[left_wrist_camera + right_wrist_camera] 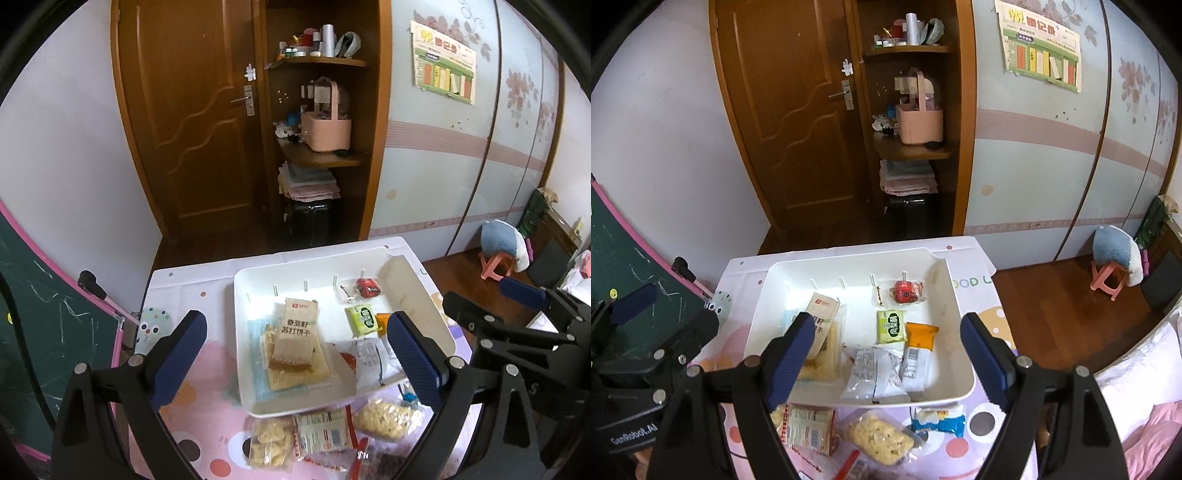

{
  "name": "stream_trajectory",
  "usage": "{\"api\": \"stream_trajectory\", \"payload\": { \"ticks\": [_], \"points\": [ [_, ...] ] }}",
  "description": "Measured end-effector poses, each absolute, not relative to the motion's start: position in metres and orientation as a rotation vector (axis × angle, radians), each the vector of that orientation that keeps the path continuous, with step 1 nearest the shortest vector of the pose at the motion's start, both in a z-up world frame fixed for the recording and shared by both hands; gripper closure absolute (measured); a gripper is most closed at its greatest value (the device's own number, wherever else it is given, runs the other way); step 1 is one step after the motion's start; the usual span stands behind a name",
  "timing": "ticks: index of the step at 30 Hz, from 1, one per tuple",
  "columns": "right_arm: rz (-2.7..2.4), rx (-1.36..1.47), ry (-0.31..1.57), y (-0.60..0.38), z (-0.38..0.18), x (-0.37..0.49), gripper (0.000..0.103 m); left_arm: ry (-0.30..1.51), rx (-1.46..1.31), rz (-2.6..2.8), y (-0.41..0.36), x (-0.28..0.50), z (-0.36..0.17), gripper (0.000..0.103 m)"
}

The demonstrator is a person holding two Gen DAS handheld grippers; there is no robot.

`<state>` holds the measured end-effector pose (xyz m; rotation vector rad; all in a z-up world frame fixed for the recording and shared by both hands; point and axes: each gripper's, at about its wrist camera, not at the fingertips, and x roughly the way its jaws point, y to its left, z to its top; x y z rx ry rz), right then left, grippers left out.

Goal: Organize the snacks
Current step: 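Withdraw both tools from the basket toward the remaining snacks, then grasp the red chocolate pack with the left tool while the right tool grasps the clear printed bag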

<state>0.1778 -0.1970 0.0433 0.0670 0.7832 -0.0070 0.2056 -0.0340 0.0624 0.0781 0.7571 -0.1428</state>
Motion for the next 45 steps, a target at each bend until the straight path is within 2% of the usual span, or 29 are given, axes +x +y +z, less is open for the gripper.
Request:
{"api": "stream_trajectory", "payload": {
  "ticks": [9, 17, 25, 38, 45],
  "points": [
    [-0.022, 0.041, 0.775, -0.206, 0.055, 0.121, 0.021, 0.700, 0.110, -0.180, -0.031, 0.141, 0.087, 0.005],
    [-0.048, -0.002, 0.808, -0.218, 0.033, 0.065, 0.021, 0.702, 0.142, -0.225, -0.031, 0.088, 0.074, 0.004],
    [-0.003, 0.109, 0.886, -0.239, -0.020, 0.039, 0.021, 0.780, 0.150, -0.270, -0.033, 0.064, 0.017, 0.004],
    [-0.047, 0.361, 1.144, -0.256, -0.142, 0.027, 0.021, 1.026, 0.100, -0.221, -0.034, 0.068, -0.122, 0.004],
    [-0.047, 0.406, 1.198, -0.248, -0.166, 0.030, 0.021, 1.120, 0.063, -0.208, -0.030, 0.067, -0.166, 0.004]
  ]
}}
